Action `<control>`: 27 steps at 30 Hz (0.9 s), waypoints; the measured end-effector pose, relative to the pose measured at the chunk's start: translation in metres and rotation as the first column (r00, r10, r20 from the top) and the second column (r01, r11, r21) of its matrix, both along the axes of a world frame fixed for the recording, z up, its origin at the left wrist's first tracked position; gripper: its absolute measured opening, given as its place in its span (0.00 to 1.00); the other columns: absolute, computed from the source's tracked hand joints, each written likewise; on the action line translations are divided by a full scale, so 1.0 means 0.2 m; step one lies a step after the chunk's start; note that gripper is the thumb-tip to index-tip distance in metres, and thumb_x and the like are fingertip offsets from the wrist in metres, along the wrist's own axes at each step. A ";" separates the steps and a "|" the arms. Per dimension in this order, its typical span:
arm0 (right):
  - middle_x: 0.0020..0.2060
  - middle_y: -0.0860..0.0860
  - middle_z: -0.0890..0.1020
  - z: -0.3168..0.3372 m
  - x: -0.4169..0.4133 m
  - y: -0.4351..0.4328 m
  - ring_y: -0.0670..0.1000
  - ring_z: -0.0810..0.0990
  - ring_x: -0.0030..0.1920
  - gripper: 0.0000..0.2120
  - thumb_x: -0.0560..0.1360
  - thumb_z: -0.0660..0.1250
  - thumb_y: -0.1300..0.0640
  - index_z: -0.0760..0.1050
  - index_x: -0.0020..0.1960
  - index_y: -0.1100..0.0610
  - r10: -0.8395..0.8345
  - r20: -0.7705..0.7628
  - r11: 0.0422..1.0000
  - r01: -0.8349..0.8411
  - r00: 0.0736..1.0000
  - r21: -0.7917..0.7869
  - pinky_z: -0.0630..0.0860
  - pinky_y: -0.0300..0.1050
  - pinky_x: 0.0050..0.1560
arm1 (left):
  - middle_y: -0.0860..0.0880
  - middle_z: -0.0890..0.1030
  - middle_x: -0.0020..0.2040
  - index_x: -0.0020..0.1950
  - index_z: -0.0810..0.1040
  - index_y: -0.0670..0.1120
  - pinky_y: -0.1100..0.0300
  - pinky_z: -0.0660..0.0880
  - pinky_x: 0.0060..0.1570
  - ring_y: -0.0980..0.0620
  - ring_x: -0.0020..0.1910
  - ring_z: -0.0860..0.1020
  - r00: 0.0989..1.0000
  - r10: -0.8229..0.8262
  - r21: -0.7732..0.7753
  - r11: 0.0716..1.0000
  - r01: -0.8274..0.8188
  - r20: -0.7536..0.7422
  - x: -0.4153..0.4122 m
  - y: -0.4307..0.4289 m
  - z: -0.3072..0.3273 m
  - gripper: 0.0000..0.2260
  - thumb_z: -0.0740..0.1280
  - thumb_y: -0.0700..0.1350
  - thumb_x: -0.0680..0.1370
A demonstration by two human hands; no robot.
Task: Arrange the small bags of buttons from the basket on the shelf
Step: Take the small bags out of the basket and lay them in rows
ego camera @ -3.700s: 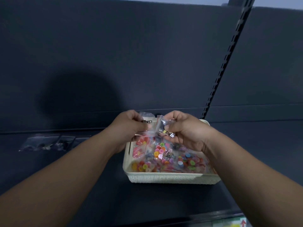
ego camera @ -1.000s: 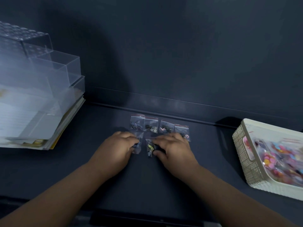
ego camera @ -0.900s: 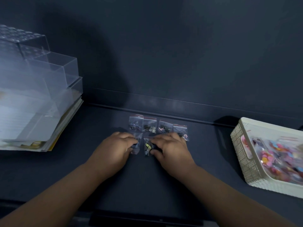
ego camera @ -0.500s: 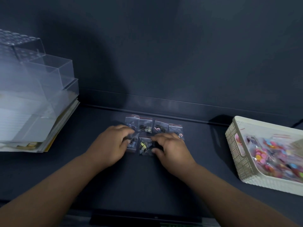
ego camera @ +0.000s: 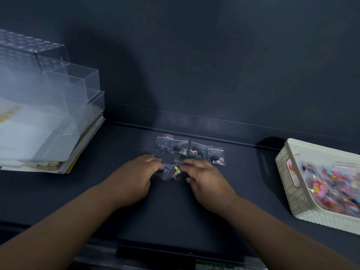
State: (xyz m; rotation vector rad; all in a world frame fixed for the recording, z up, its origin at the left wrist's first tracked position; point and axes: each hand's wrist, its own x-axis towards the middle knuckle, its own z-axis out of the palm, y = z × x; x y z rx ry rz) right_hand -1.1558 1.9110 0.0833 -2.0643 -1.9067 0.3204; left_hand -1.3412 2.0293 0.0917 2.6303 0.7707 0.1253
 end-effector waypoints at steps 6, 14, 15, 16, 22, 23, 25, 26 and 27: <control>0.69 0.48 0.72 0.02 0.00 -0.02 0.51 0.67 0.70 0.20 0.78 0.60 0.62 0.72 0.69 0.52 0.010 0.000 1.000 -0.010 1.000 -0.022 0.54 0.32 0.66 | 0.52 0.73 0.51 0.66 0.73 0.52 0.54 0.72 0.52 0.52 0.50 0.69 0.999 0.005 0.108 0.994 -0.010 0.043 -0.02 0.00 -0.05 0.19 0.57 0.42 0.76; 0.71 0.51 0.70 0.04 -0.04 -0.04 0.53 0.67 0.71 0.20 0.79 0.55 0.58 0.71 0.70 0.55 0.022 0.002 0.999 -0.022 1.000 -0.041 0.52 0.34 0.68 | 0.51 0.68 0.72 0.70 0.71 0.48 0.62 0.60 0.68 0.50 0.70 0.66 0.995 -0.078 0.081 0.994 0.073 0.059 -0.02 -0.02 -0.05 0.28 0.51 0.39 0.71; 0.70 0.52 0.71 0.05 -0.04 -0.05 0.53 0.67 0.71 0.22 0.78 0.52 0.54 0.72 0.69 0.56 0.021 -0.002 0.999 -0.021 1.000 -0.039 0.51 0.33 0.68 | 0.50 0.68 0.72 0.71 0.70 0.48 0.62 0.60 0.68 0.50 0.70 0.65 0.996 -0.078 0.089 0.993 0.074 0.040 -0.02 -0.02 -0.05 0.28 0.51 0.39 0.71; 0.70 0.52 0.71 0.06 -0.05 -0.05 0.53 0.67 0.71 0.25 0.77 0.49 0.51 0.73 0.68 0.57 0.021 -0.006 0.999 -0.021 1.000 -0.033 0.50 0.33 0.67 | 0.50 0.68 0.72 0.71 0.69 0.48 0.61 0.61 0.67 0.50 0.69 0.66 0.997 -0.075 0.108 0.992 0.071 0.031 -0.02 -0.02 -0.06 0.27 0.51 0.40 0.72; 0.73 0.50 0.67 0.05 -0.01 -0.05 0.50 0.62 0.74 0.22 0.79 0.52 0.56 0.69 0.70 0.55 0.036 0.026 0.995 -0.034 0.999 -0.093 0.46 0.29 0.67 | 0.48 0.67 0.72 0.73 0.66 0.47 0.59 0.65 0.66 0.47 0.67 0.67 0.999 -0.045 0.185 0.982 0.045 -0.006 0.02 -0.05 -0.07 0.25 0.53 0.42 0.76; 0.73 0.50 0.67 0.05 0.00 -0.05 0.50 0.62 0.74 0.20 0.80 0.54 0.57 0.69 0.71 0.55 0.040 0.023 0.995 -0.038 0.999 -0.096 0.47 0.29 0.68 | 0.48 0.66 0.73 0.74 0.64 0.48 0.59 0.64 0.66 0.48 0.68 0.65 0.999 -0.043 0.180 0.983 0.046 -0.019 0.03 -0.06 -0.07 0.24 0.54 0.42 0.77; 0.73 0.48 0.66 0.03 0.01 -0.05 0.49 0.61 0.74 0.20 0.80 0.56 0.59 0.68 0.71 0.53 0.037 0.009 0.995 -0.036 0.999 -0.096 0.49 0.31 0.69 | 0.49 0.64 0.74 0.75 0.63 0.48 0.59 0.63 0.67 0.49 0.69 0.64 0.999 -0.041 0.167 0.985 0.045 -0.025 0.04 -0.06 -0.07 0.23 0.56 0.42 0.78; 0.73 0.48 0.66 0.03 0.02 -0.05 0.50 0.61 0.74 0.20 0.80 0.56 0.61 0.68 0.71 0.52 0.031 0.007 0.995 -0.030 1.000 -0.091 0.50 0.32 0.70 | 0.49 0.64 0.73 0.75 0.64 0.48 0.58 0.63 0.67 0.49 0.69 0.64 0.999 -0.034 0.157 0.987 0.037 -0.022 0.04 -0.06 -0.06 0.23 0.56 0.41 0.79; 0.73 0.48 0.65 0.03 0.02 -0.05 0.50 0.62 0.74 0.21 0.79 0.56 0.62 0.68 0.71 0.51 0.017 0.006 0.997 -0.017 1.000 -0.082 0.52 0.33 0.70 | 0.48 0.65 0.73 0.74 0.65 0.48 0.56 0.65 0.67 0.48 0.69 0.65 1.000 -0.024 0.148 0.989 0.026 -0.012 0.04 -0.06 -0.05 0.23 0.57 0.41 0.78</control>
